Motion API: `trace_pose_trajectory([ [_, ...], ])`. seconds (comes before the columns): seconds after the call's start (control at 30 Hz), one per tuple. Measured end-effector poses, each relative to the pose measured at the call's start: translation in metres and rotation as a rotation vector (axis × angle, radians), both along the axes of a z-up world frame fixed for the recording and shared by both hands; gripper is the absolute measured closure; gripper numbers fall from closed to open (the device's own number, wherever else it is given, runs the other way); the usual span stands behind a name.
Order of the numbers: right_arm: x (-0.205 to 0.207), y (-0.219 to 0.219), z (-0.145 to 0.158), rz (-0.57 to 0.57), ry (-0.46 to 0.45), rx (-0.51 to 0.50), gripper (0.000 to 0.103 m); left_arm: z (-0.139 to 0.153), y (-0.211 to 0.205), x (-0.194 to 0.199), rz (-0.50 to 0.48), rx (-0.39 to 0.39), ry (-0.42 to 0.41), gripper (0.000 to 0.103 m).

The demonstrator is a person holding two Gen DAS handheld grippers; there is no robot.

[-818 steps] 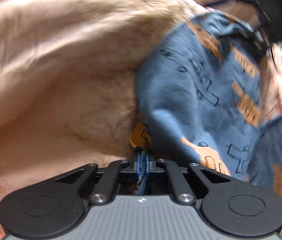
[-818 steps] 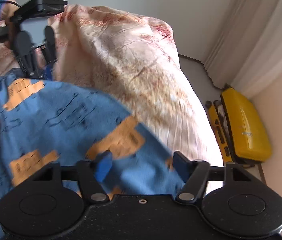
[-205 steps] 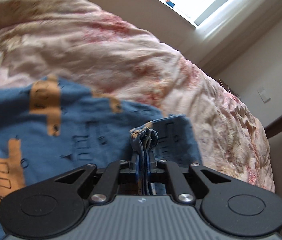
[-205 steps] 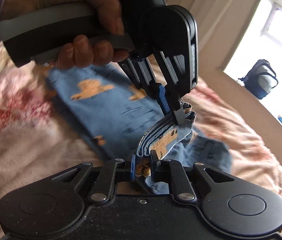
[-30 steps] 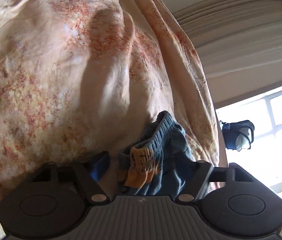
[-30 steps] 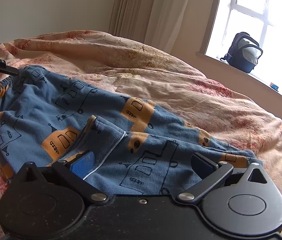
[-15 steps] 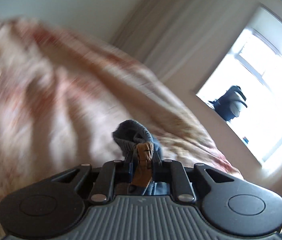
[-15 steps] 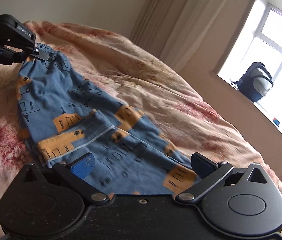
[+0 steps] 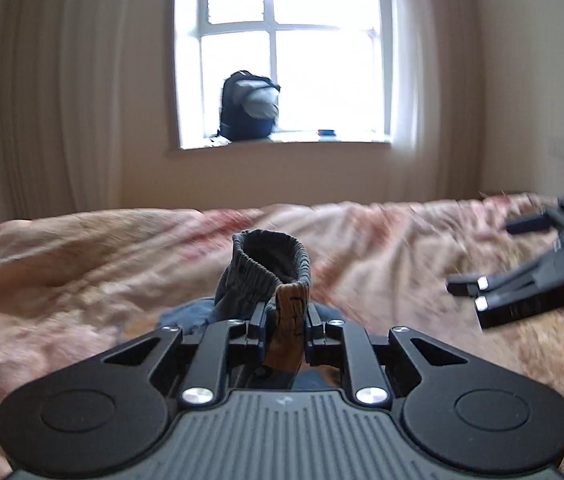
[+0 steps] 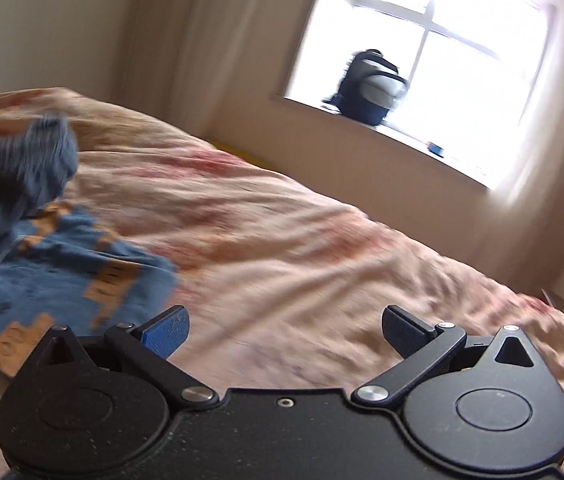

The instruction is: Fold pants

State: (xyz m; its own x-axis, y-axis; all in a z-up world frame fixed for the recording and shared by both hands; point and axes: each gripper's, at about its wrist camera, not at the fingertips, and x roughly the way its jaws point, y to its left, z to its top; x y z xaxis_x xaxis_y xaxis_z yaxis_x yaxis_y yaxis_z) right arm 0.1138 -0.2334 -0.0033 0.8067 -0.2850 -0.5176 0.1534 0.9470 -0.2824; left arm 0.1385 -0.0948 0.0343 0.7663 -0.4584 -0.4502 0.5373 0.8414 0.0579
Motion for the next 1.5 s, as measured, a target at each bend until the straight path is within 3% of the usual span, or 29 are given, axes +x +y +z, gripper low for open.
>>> trace_pose_trajectory([
  [0.07, -0.002, -0.015, -0.008, -0.01, 0.01, 0.026, 0.001, -0.019, -0.024, -0.006, -0.041, 0.065, 0.011, 0.083],
  [0.1, -0.002, -0.021, -0.014, -0.016, 0.015, 0.051, 0.001, -0.03, -0.031, -0.009, -0.068, 0.095, 0.025, 0.078],
  [0.13, -0.002, -0.028, -0.02, -0.022, 0.022, 0.081, 0.001, -0.04, -0.039, -0.012, -0.097, 0.122, 0.042, 0.07],
  [0.17, -0.001, -0.032, -0.026, -0.021, 0.027, 0.112, 0.001, -0.049, -0.044, -0.014, -0.132, 0.143, 0.065, 0.051],
  [0.2, 0.0, -0.035, -0.031, -0.013, 0.035, 0.14, 0.001, -0.055, -0.046, -0.019, -0.161, 0.156, 0.08, 0.039],
  [0.3, 0.006, -0.028, -0.037, 0.045, 0.041, 0.177, 0.001, -0.06, -0.04, -0.033, -0.211, 0.2, 0.051, 0.023],
  [0.4, 0.007, -0.015, -0.032, 0.097, 0.014, 0.16, 0.001, -0.052, -0.019, -0.042, -0.243, 0.226, 0.024, 0.021],
  [0.47, 0.008, -0.009, -0.029, 0.136, 0.001, 0.178, 0.001, -0.048, -0.003, -0.04, -0.249, 0.198, 0.02, 0.021],
  [0.53, 0.011, -0.004, -0.027, 0.178, -0.006, 0.236, 0.001, -0.05, 0.012, -0.038, -0.238, 0.132, 0.027, 0.027],
  [0.6, 0.018, 0.0, -0.024, 0.204, -0.011, 0.322, 0.003, -0.054, 0.016, -0.029, -0.204, 0.098, 0.08, 0.044],
  [0.67, 0.023, 0.008, -0.022, 0.223, -0.012, 0.392, 0.014, -0.055, 0.014, -0.02, -0.203, 0.079, 0.123, 0.05],
  [0.77, 0.032, 0.023, -0.021, 0.267, 0.006, 0.434, 0.028, -0.054, 0.012, -0.023, -0.265, 0.093, 0.092, 0.059],
  [0.8, 0.035, 0.027, -0.023, 0.281, 0.014, 0.443, 0.036, -0.055, 0.011, -0.025, -0.269, 0.111, 0.08, 0.067],
  [0.9, 0.044, 0.034, -0.032, 0.264, 0.062, 0.443, 0.075, -0.059, 0.011, -0.021, -0.251, 0.141, 0.097, 0.086],
  [0.97, 0.045, 0.032, -0.039, 0.248, 0.078, 0.467, 0.081, -0.058, 0.015, -0.016, -0.25, 0.119, 0.117, 0.095],
  [1.0, 0.045, 0.029, -0.04, 0.244, 0.08, 0.489, 0.093, -0.055, 0.016, -0.015, -0.261, 0.106, 0.126, 0.1],
  [1.07, 0.041, 0.023, -0.037, 0.239, 0.066, 0.526, 0.096, -0.048, 0.019, -0.018, -0.291, 0.087, 0.124, 0.101],
  [1.17, 0.04, 0.019, -0.034, 0.228, 0.074, 0.531, 0.097, -0.05, 0.016, -0.023, -0.318, 0.112, 0.119, 0.101],
  [1.23, 0.042, 0.023, -0.044, 0.204, 0.128, 0.498, 0.088, -0.061, 0.014, -0.017, -0.322, 0.134, 0.163, 0.1],
  [1.3, 0.04, 0.026, -0.05, 0.195, 0.151, 0.434, 0.083, -0.061, 0.019, -0.011, -0.332, 0.096, 0.203, 0.1],
  [1.37, 0.036, 0.023, -0.048, 0.174, 0.141, 0.435, 0.08, -0.052, 0.026, -0.005, -0.363, 0.054, 0.237, 0.098],
  [1.43, 0.031, 0.018, -0.043, 0.161, 0.118, 0.446, 0.058, -0.041, 0.039, -0.003, -0.382, -0.003, 0.249, 0.094],
  [1.47, 0.027, 0.016, -0.04, 0.154, 0.105, 0.451, 0.052, -0.033, 0.048, 0.0, -0.378, -0.046, 0.261, 0.084],
  [1.5, 0.024, 0.014, -0.037, 0.143, 0.094, 0.458, 0.04, -0.026, 0.057, 0.002, -0.356, -0.094, 0.265, 0.065],
])
